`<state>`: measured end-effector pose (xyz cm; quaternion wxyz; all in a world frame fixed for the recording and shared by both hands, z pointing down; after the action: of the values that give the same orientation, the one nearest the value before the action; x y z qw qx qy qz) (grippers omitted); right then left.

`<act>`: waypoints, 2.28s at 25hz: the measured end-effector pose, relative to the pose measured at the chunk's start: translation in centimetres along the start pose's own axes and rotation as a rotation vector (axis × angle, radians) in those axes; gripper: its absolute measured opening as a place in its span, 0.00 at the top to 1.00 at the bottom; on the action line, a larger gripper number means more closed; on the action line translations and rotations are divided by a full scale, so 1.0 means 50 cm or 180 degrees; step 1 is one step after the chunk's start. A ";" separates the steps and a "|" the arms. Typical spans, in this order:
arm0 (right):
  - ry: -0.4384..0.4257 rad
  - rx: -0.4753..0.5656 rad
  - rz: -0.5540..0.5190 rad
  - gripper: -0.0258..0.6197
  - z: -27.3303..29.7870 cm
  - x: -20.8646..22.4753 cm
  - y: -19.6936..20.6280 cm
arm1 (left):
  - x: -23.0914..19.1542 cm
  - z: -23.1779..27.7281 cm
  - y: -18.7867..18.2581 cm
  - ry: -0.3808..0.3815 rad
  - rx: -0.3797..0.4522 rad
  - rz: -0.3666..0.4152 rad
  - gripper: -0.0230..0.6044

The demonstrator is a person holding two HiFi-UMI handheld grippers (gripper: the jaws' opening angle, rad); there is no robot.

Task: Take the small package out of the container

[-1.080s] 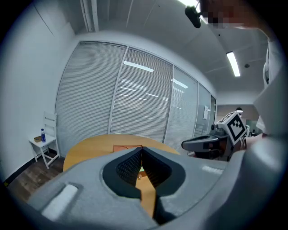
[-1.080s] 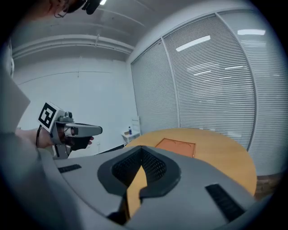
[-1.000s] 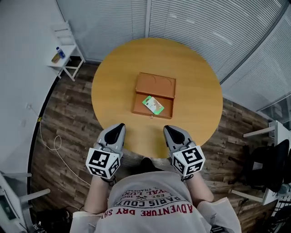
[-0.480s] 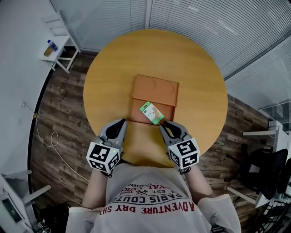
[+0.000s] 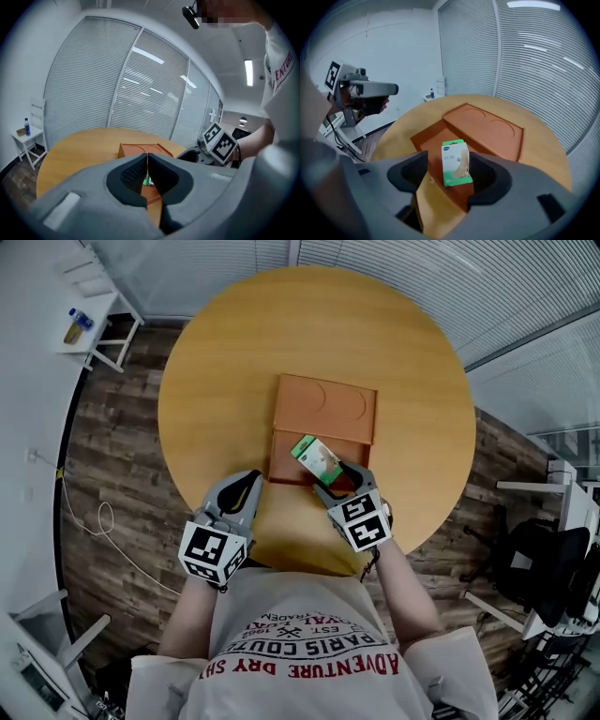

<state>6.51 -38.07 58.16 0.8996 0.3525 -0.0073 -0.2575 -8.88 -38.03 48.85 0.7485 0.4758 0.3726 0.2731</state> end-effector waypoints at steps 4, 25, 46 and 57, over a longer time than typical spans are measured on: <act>0.0046 -0.0358 -0.0318 0.47 0.073 -0.003 0.016 | -0.030 -0.001 0.021 0.0015 -0.0089 -0.0059 0.95; 0.0033 -0.1044 -0.0538 0.40 0.196 -0.018 0.053 | -0.121 -0.007 0.076 -0.0085 -0.0286 -0.0318 0.95; -0.0238 -0.0922 -0.0841 0.41 0.123 -0.020 0.009 | -0.092 -0.044 0.070 -0.0129 -0.0263 -0.0400 0.95; -0.0184 -0.0517 -0.0563 0.41 0.031 -0.027 -0.040 | -0.045 -0.049 0.035 -0.0055 -0.0242 -0.0179 0.95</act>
<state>4.12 -39.64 58.31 0.8984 0.2702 0.0188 -0.3456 -12.26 -37.80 50.49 0.7767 0.4386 0.3687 0.2618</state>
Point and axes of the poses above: the fingertips, and each gripper's own axes: z forward along the fingers, x to its right, y out of its underside, the point moved 2 cm from there along -z, backward along the fingers, and after that the axes turned 15 degrees about y, right-handed, at the moved point
